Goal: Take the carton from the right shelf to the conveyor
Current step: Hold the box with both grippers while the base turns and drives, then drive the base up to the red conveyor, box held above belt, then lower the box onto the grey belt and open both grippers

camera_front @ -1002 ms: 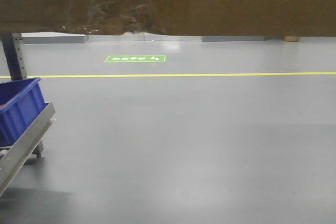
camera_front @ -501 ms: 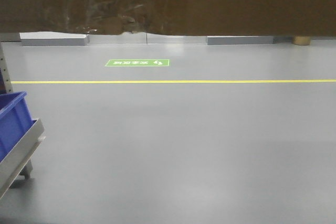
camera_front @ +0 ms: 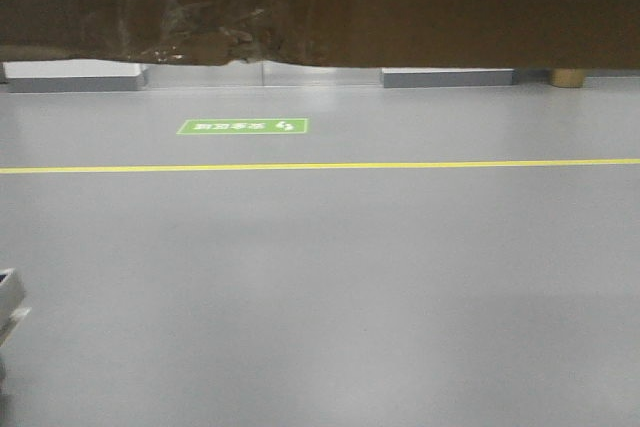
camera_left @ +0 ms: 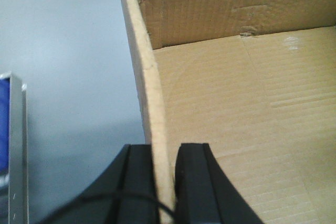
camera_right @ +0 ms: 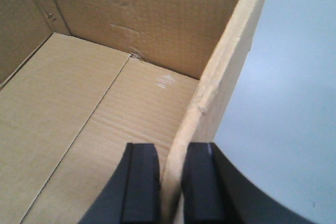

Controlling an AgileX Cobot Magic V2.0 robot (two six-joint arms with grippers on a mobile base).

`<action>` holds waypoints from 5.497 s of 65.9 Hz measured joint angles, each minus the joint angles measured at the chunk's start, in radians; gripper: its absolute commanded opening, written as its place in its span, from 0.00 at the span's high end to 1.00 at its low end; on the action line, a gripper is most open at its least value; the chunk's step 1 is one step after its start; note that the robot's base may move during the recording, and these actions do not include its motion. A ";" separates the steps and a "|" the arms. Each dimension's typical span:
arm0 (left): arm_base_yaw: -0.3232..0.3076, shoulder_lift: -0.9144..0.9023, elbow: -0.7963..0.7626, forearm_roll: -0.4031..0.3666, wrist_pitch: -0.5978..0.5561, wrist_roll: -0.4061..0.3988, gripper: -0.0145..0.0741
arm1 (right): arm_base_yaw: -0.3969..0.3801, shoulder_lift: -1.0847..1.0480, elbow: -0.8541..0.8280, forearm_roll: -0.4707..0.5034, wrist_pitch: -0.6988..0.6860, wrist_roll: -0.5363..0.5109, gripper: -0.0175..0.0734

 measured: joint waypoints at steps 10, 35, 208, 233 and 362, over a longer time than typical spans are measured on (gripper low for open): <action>0.000 0.000 0.000 0.002 0.000 0.000 0.85 | 0.000 0.002 0.000 0.002 -0.001 0.000 0.88; 0.000 0.000 0.000 0.013 0.000 0.000 0.85 | 0.000 0.003 0.000 0.002 -0.004 0.000 0.88; -0.001 0.000 0.000 0.042 -0.007 0.000 0.85 | 0.002 0.003 0.000 0.006 -0.016 0.000 0.88; -0.001 0.000 0.000 0.042 -0.007 0.000 0.85 | 0.002 0.003 0.000 0.006 -0.016 0.000 0.88; 0.336 0.181 0.358 -0.026 -0.591 0.000 0.77 | -0.034 0.456 0.000 -0.025 -0.340 -0.006 0.86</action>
